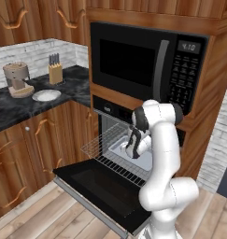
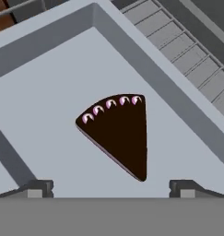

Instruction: Take the baked cake out of the oven and place it on the plate for cooling. Then close the oven door.

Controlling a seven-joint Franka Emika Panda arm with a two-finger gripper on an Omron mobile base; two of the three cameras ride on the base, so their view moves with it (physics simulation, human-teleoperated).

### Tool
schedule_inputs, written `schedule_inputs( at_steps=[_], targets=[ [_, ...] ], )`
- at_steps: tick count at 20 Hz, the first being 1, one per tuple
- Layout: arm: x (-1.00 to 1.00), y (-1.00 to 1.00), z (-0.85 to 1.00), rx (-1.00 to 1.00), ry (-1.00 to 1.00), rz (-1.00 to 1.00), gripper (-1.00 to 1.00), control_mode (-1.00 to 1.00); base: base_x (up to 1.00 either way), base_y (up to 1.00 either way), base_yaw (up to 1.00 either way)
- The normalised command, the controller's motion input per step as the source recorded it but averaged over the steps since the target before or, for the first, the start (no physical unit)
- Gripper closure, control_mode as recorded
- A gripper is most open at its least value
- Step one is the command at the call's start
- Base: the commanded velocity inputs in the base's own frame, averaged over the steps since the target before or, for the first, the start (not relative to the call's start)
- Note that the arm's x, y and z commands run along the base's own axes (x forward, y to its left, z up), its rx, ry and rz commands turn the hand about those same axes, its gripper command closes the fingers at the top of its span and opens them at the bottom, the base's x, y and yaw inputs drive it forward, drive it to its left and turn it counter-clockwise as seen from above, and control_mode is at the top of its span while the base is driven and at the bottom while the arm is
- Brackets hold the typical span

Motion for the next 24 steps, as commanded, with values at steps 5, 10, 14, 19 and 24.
schedule_inputs(
  at_steps=[5, 10, 14, 19, 24],
  targets=[
    [0.0, 0.0, -0.11, 0.0, -0.09, 0.0, -1.0, -1.0, 0.0, 0.0, 0.0],
    [0.0, 0.06, 0.0, 0.0, -0.01, 0.0, -1.0, -1.0, 0.0, 0.0, 0.0],
    [0.0, 0.0, 0.03, 0.0, 0.0, 0.0, -1.0, -1.0, 0.0, 0.0, 0.0],
    [-0.09, 0.07, 0.55, 0.0, 0.0, 0.0, -1.0, -1.0, 0.0, 0.0, 0.0],
    [-0.16, 0.08, 0.94, 0.0, 0.0, 0.02, -1.0, -1.0, 0.0, 0.0, 0.0]
  ],
)
